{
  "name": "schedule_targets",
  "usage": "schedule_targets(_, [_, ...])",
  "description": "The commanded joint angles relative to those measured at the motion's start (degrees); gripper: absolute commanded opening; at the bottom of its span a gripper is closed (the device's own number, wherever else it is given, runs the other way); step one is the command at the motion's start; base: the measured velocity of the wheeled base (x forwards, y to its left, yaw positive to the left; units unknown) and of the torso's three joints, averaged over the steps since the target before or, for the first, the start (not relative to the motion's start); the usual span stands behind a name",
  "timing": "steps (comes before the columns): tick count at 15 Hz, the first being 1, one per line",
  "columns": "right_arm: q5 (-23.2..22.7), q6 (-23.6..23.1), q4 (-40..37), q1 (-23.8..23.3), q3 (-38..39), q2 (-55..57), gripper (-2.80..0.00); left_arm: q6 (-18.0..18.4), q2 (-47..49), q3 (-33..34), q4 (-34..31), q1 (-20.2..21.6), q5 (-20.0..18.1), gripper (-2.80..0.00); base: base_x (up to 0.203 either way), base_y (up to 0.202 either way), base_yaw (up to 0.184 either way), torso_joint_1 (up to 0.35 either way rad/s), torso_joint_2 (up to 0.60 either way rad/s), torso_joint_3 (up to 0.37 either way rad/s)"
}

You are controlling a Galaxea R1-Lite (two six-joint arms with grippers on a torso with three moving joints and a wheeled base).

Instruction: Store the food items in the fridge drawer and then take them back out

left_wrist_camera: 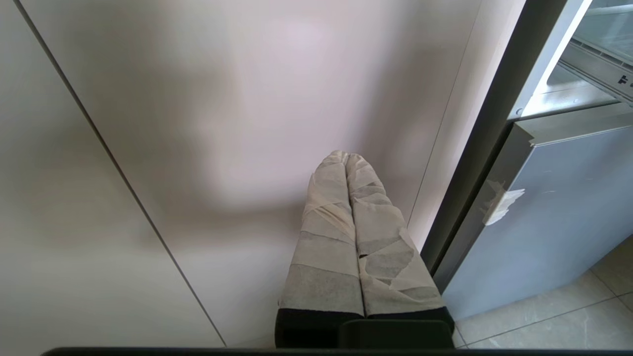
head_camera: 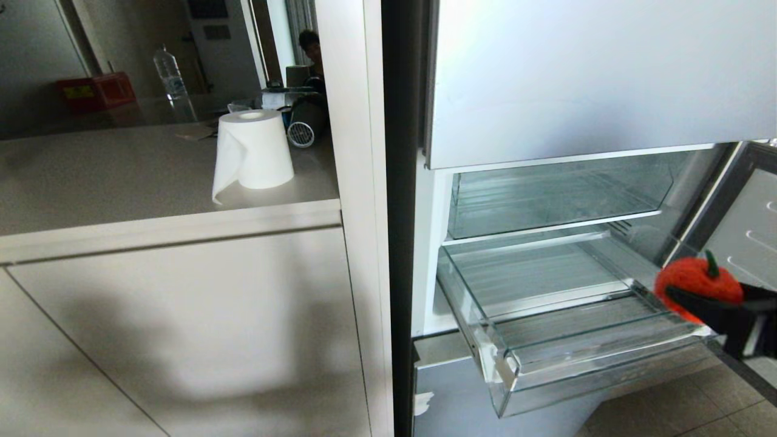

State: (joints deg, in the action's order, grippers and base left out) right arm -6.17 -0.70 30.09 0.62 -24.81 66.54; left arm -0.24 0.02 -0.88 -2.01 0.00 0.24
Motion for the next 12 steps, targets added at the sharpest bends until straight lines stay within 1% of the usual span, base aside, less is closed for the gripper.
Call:
schedule_targets(1, [-0.17,0.16,2.42,0.19,-5.97,15.14,-2.8,-0.02,-0.02,0.0,-0.01,0.0,0.02,-2.8,0.0,0.0,0.0,0.0,0.0,0.0])
schedule_targets(4, [-0.33,0.37,4.3,0.59,-14.41,25.59,-2.8,-0.02,-0.02,0.0,-0.01,0.0,0.02,-2.8,0.0,0.0,0.0,0.0,0.0,0.0])
schedule_targets(6, [0.02,0.3,4.76,0.78,-17.67,30.95,-2.8,-0.02,-0.02,0.0,-0.01,0.0,0.02,-2.8,0.0,0.0,0.0,0.0,0.0,0.0])
schedule_targets(8, [1.47,0.21,4.96,0.79,-19.18,33.79,-2.8,-0.02,-0.02,0.0,-0.01,0.0,0.02,-2.8,0.0,0.0,0.0,0.0,0.0,0.0])
schedule_targets(12, [1.7,0.26,5.11,0.74,-20.51,38.18,-2.8,-0.02,-0.02,0.0,-0.01,0.0,0.02,-2.8,0.0,0.0,0.0,0.0,0.0,0.0])
